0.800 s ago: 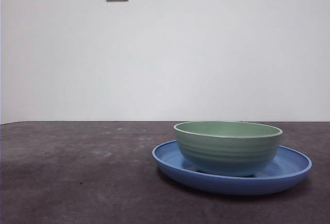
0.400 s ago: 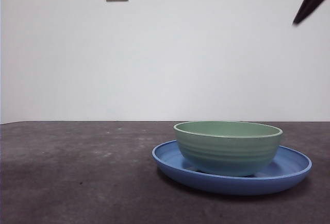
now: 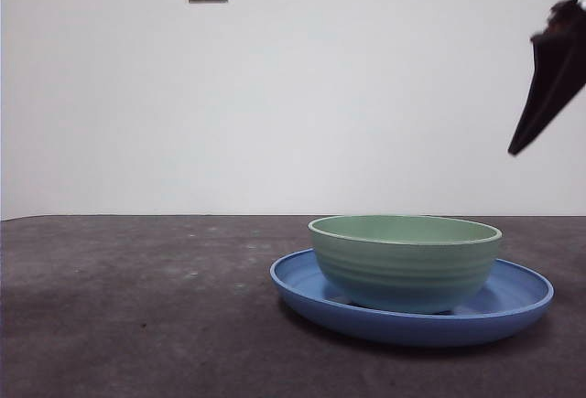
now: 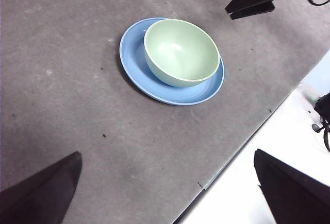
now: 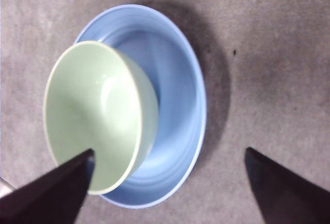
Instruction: Place the green bowl on the blue plate
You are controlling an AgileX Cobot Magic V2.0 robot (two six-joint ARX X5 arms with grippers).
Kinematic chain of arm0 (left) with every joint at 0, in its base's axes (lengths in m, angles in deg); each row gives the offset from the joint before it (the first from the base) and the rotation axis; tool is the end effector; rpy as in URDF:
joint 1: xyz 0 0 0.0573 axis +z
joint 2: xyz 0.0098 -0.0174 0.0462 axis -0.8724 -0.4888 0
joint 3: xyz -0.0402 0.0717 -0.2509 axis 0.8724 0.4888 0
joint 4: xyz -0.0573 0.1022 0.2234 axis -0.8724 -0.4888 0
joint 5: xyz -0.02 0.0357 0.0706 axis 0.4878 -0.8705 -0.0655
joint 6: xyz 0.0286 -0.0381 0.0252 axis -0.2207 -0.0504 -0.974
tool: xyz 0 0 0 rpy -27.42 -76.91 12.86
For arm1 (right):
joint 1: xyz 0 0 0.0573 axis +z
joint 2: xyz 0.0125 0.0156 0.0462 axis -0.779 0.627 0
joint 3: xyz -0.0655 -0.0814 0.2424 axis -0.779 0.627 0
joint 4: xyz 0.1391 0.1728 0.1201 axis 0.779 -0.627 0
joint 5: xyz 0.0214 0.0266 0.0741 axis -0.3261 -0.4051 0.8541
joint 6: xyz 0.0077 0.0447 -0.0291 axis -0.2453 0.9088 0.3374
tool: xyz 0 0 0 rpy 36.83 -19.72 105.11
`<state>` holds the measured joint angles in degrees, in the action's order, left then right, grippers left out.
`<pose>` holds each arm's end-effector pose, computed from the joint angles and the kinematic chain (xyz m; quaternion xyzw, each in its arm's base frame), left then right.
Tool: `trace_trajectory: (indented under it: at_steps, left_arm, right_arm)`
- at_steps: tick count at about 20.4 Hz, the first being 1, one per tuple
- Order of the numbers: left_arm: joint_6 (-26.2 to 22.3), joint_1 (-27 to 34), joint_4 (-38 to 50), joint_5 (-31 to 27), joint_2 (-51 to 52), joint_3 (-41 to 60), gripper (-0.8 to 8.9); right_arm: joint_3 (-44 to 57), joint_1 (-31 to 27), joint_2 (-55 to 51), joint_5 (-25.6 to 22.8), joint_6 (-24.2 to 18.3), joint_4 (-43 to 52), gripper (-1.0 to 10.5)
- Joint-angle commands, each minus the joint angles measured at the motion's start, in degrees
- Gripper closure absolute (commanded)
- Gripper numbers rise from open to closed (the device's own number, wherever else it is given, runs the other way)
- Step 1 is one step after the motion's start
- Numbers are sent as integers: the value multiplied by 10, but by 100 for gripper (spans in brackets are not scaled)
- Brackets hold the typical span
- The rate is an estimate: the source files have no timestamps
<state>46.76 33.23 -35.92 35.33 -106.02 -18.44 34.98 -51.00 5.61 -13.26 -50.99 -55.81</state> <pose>0.0790 -0.0538 0.3211 0.0057 0.3227 -0.3999 0.8579 0.2247 0.0178 0.2193 0.2407 0.5337 0.2149 0.7817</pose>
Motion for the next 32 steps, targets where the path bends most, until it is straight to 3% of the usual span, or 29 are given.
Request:
trace_trajectory:
  at_steps: [1,9,18,25,32]
  left_arm:
    - [3,-2,7,4,-3,-4,278]
    - [3,-2,10,4,-3,-4,278]
    - [3,-2,9,4,-3,-4,278]
    - [3,-2,9,4,-3,-4,278]
    - [3,-2,9,4,-3,-4,278]
  right_arm:
    - [-9,1,29,1,-17,11,597]
    - [-9,8,137,21,-41,61,639]
    - [-9,41,214,27,-40,122,805]
    - [-9,44,225,22,-33,125,929]
    - [-50,46,224,16,-8,72,935]
